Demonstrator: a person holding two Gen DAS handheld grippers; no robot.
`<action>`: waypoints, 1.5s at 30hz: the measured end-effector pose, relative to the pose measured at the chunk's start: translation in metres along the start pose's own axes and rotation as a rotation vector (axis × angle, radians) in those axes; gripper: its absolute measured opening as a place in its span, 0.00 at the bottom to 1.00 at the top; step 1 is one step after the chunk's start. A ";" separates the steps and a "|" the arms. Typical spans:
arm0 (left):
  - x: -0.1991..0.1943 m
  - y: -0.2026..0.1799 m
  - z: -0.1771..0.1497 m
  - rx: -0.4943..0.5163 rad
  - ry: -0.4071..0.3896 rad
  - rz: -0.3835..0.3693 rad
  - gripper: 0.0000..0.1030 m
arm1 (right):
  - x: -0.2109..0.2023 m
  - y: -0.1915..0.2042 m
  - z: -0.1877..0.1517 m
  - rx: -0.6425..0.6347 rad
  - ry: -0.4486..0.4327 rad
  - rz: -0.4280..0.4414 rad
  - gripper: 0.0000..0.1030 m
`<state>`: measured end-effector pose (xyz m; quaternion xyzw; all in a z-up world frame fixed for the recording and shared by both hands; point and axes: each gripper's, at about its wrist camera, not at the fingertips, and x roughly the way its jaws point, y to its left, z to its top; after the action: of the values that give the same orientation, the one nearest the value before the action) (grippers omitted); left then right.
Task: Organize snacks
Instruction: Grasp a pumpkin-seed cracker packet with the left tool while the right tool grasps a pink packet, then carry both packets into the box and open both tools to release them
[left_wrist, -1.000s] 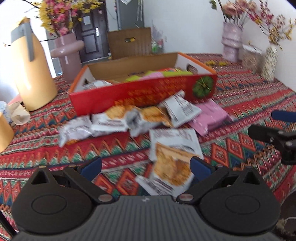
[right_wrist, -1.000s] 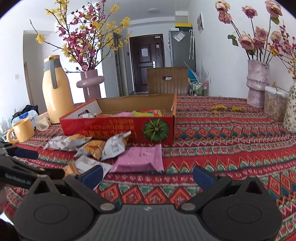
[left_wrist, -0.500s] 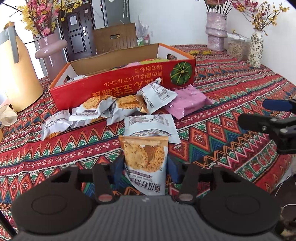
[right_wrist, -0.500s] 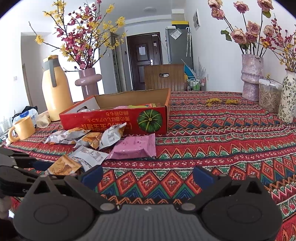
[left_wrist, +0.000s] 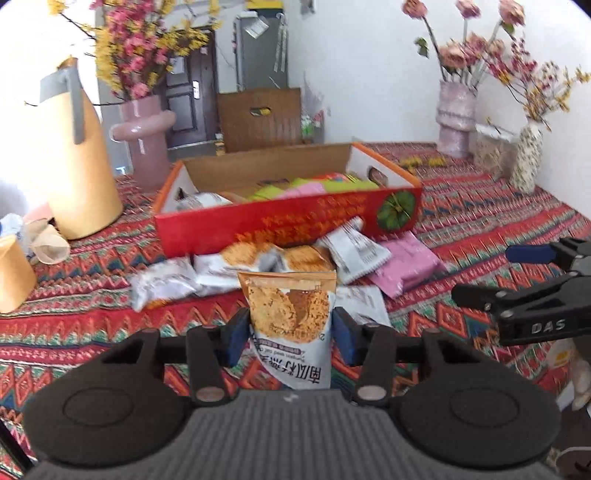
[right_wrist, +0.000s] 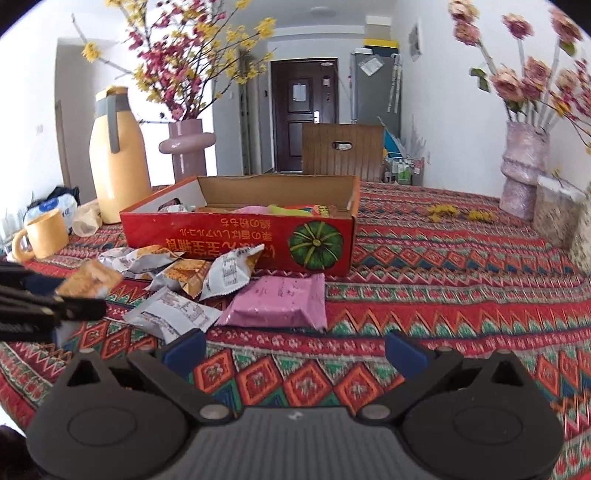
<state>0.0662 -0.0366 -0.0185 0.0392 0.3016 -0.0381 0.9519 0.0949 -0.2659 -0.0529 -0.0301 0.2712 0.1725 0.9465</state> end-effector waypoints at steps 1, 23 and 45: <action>0.000 0.003 0.002 -0.008 -0.007 0.014 0.47 | 0.006 0.002 0.004 -0.015 0.008 -0.001 1.00; 0.012 0.045 0.011 -0.106 -0.030 0.048 0.48 | 0.118 0.016 0.039 -0.052 0.186 0.035 0.82; 0.012 0.046 0.030 -0.109 -0.072 0.040 0.48 | 0.061 -0.007 0.044 -0.049 0.029 -0.014 0.60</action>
<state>0.0973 0.0053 0.0010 -0.0080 0.2681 -0.0041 0.9634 0.1673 -0.2472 -0.0478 -0.0578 0.2806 0.1722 0.9425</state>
